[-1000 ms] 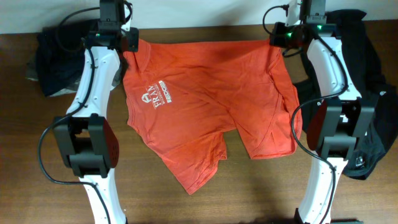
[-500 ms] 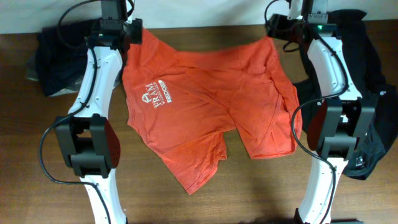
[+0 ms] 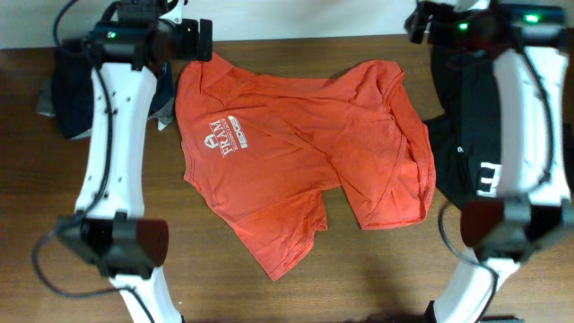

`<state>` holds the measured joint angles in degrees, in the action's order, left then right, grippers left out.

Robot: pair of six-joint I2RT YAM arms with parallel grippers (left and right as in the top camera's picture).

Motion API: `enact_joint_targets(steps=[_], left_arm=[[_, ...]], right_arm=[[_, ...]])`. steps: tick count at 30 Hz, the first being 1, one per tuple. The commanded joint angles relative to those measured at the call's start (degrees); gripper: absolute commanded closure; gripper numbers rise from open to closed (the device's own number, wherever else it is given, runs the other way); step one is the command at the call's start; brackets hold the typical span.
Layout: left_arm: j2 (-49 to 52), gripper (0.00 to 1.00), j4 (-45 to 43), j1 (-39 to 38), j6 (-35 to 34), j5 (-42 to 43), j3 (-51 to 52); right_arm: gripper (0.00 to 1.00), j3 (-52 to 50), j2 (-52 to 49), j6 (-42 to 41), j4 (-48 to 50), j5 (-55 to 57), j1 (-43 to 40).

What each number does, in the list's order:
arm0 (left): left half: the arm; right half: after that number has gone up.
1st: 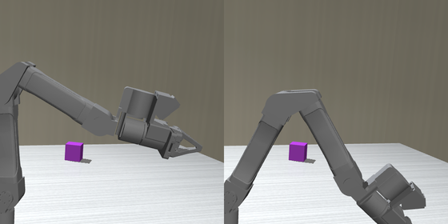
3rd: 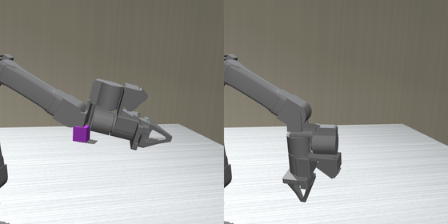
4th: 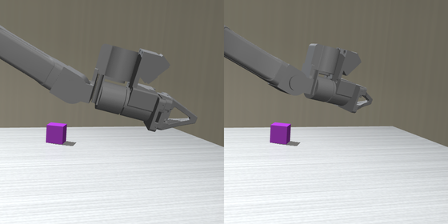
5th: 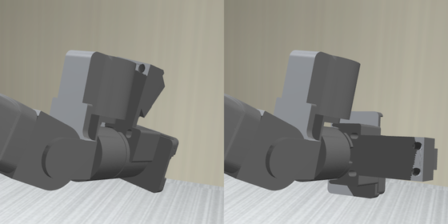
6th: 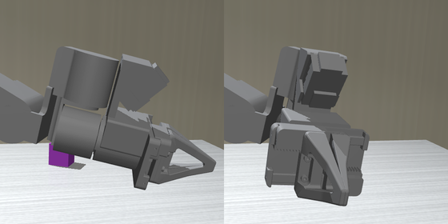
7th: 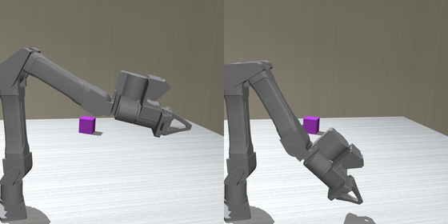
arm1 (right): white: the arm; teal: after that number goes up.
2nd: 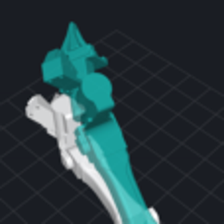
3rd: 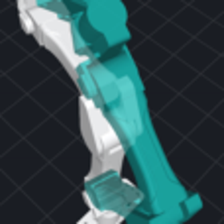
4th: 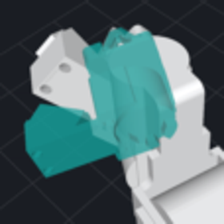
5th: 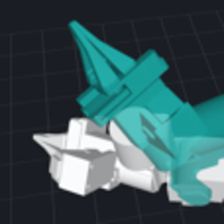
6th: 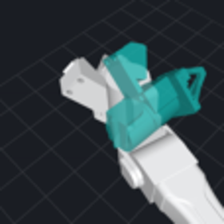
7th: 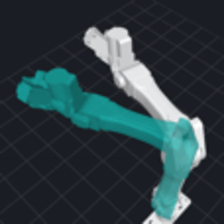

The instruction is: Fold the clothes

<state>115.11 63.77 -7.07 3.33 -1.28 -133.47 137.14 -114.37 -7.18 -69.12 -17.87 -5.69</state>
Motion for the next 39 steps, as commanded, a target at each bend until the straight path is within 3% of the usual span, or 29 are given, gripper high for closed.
enact_joint_targets(steps=[1, 16, 26, 31, 39], left_arm=[[-5.95, 0.01, 4.76, -2.16, -0.79, 2.60, -1.38], [-15.52, 0.01, 25.24, -4.46, -11.63, 2.43, -1.38], [-16.76, 0.01, 31.85, -5.31, -11.67, 2.38, 2.36], [-18.53, 0.01, 27.67, -5.31, -13.16, 2.43, 15.50], [-26.62, 0.04, 7.65, -5.31, -18.16, 2.64, 47.36]], right_arm=[[0.01, 1.57, 6.91, 2.95, -4.70, 0.31, 0.04], [0.01, 1.29, 21.00, 2.45, -28.22, 4.44, 0.04], [0.01, -15.82, 30.05, 1.84, -28.17, 4.17, 0.11], [0.00, -30.49, 31.95, 1.84, -24.13, 3.45, 0.85], [0.06, -54.53, 32.15, -0.44, -8.94, 0.96, 7.23]])
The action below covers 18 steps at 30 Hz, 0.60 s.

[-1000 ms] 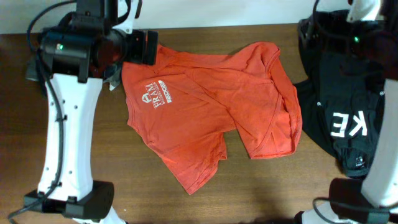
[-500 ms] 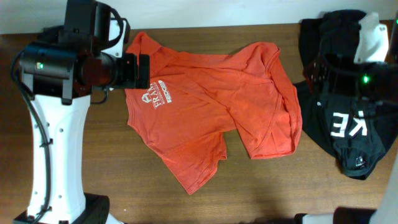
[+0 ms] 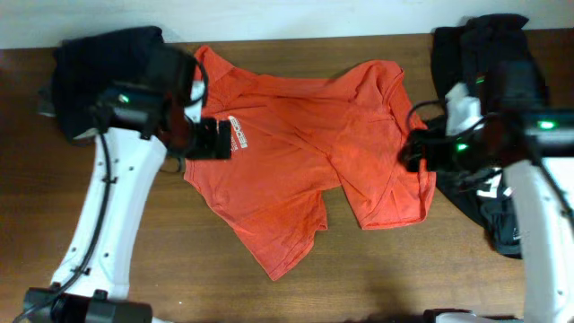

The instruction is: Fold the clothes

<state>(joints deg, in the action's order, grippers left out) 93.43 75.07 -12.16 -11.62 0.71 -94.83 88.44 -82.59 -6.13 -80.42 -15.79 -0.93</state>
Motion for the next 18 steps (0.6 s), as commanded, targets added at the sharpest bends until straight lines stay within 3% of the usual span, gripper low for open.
enact_joint_targets(steps=[1, 9, 18], left_arm=[[-5.51, 0.04, -6.05, -0.22, -3.63, 0.66, 12.22], [-5.70, 0.09, -24.33, -0.22, -4.07, 3.43, 32.15], [-5.70, 0.11, -29.20, -0.22, -8.90, 2.54, 39.91]], right_arm=[[0.07, -8.79, 0.31, -2.01, 4.59, -1.11, 3.34], [0.17, -23.82, -0.83, -6.27, 18.40, -0.02, 6.73], [0.22, -31.10, -0.98, -6.45, 26.75, 0.20, 6.97]])
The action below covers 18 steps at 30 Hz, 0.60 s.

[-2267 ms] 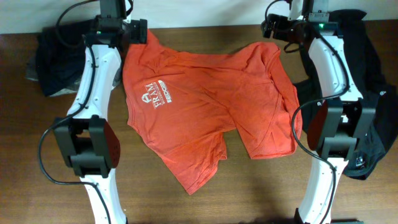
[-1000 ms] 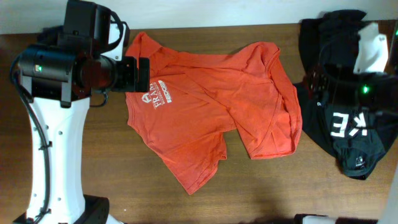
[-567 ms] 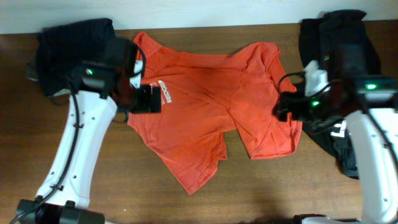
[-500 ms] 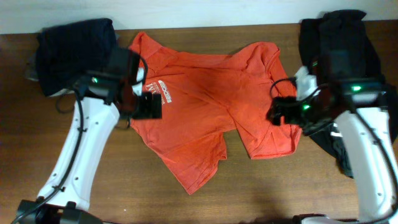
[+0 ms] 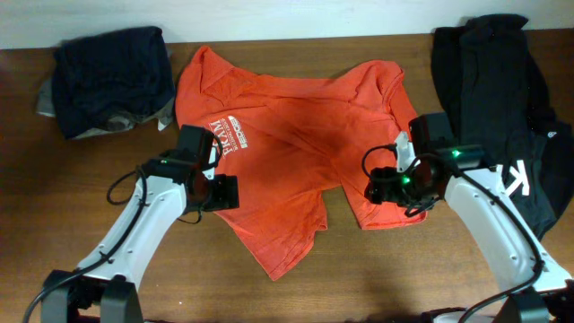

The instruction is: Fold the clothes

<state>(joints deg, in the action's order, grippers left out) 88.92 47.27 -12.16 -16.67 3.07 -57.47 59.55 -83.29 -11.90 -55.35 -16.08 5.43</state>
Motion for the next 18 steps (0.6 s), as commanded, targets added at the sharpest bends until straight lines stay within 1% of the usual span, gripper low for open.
enact_joint_targets(steps=[1, 3, 6, 7, 13, 16, 18], left_arm=[[-1.20, 0.11, -2.58, -0.22, -5.18, 0.17, 3.85], [-1.18, 0.11, -4.79, -0.22, -7.78, 0.20, 6.29], [-1.18, 0.11, -7.69, -0.22, -9.68, 0.17, 9.14], [-1.18, 0.17, -8.55, -0.22, -9.68, 0.20, 9.86], [-1.18, 0.25, -9.94, -0.17, -12.17, 0.15, 11.91], [-1.11, 0.33, -11.82, -0.17, -12.22, 0.13, 12.52], [-0.76, 0.37, -12.98, -0.17, -12.24, 0.17, 12.57]], right_arm=[[0.23, -2.89, -0.35, -1.16, 2.67, 0.48, 0.61], [0.24, -4.17, -0.39, -2.27, 4.50, 0.68, 0.61], [0.26, -5.11, -0.42, -2.40, 5.88, 0.94, 0.61], [0.27, -5.14, -0.42, -2.49, 5.95, 1.29, 0.61], [0.33, -5.14, -0.44, -2.58, 6.73, 1.55, 0.61], [0.36, -5.14, -0.46, -2.60, 6.80, 1.57, 0.61], [0.37, -5.14, -0.46, -2.60, 6.78, 1.57, 0.61]])
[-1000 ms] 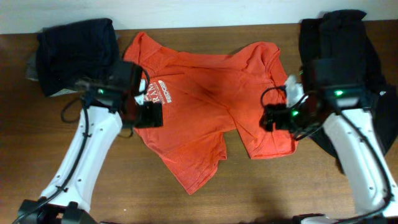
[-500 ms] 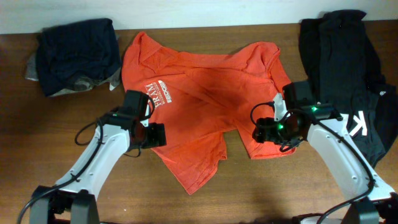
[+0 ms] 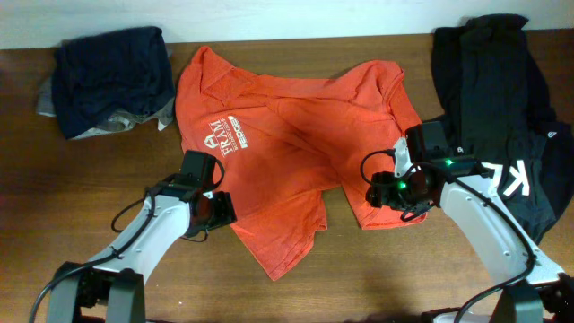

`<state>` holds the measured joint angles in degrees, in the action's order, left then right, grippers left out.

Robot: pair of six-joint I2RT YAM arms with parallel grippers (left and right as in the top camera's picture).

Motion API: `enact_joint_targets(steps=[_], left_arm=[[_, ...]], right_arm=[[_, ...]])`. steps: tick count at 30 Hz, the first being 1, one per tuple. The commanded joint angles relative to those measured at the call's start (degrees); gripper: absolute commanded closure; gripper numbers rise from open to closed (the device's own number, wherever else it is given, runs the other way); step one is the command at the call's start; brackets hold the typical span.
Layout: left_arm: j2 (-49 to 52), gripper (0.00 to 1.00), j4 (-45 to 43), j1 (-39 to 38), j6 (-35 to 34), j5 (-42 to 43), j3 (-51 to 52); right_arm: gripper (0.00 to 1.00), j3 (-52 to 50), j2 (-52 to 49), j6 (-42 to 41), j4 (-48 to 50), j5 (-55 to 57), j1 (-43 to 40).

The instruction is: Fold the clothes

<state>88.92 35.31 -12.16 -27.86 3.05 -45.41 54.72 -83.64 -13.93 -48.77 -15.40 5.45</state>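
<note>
An orange T-shirt (image 3: pixel 296 144) with a white logo lies crumpled and spread across the middle of the wooden table (image 3: pixel 108 179). One part trails toward the front edge. My left gripper (image 3: pixel 218 209) is low over the shirt's lower left edge, just below the logo. On the other side, my right gripper (image 3: pixel 377 191) is at the shirt's lower right flap. From above, the wrists hide both sets of fingers, so their state is unclear.
A dark navy pile of clothes (image 3: pixel 112 76) sits at the back left corner. A black garment with white letters (image 3: pixel 493 108) lies along the right side, partly under my right arm.
My left gripper has shifted slightly toward the front along the shirt's left edge. The right gripper is nearly where it was. The shirt's shape looks unchanged.
Both arms first reached to the far corners, over the navy pile and the black garment. Then the grippers were at the shirt's left and right edges. After that they stood lower, at its front left edge and right flap, and they stay there now.
</note>
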Motion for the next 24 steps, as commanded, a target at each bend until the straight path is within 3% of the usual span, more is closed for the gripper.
enact_joint_targets(steps=[1, 14, 15, 18, 19, 24], left_arm=[[-0.57, 0.38, -1.60, -0.17, -1.05, 0.17, 0.50], [5.81, 0.44, -4.87, -0.17, -1.46, 0.24, 0.50], [6.21, 0.52, -4.90, -0.17, -1.46, 0.26, 0.50], [6.38, 0.95, -4.90, -0.15, -1.44, 0.20, 0.48], [6.36, 0.99, -4.96, -0.15, -1.44, 0.17, 0.46], [6.03, 0.99, -4.85, 2.25, -1.18, 0.04, -0.96]], right_arm=[[0.37, -0.31, -0.11, -0.55, 0.20, 0.90, 0.59], [0.38, -0.31, -0.11, -0.55, 0.20, 0.87, 0.59], [0.38, -0.31, -0.11, -0.55, 0.20, 0.90, 0.59], [0.43, -0.31, -0.11, -0.55, 0.07, 0.90, 0.59], [0.44, -0.31, -0.11, -0.55, -0.07, 0.92, 0.59], [0.44, -0.90, -0.13, 0.15, -0.24, 1.16, 0.59]])
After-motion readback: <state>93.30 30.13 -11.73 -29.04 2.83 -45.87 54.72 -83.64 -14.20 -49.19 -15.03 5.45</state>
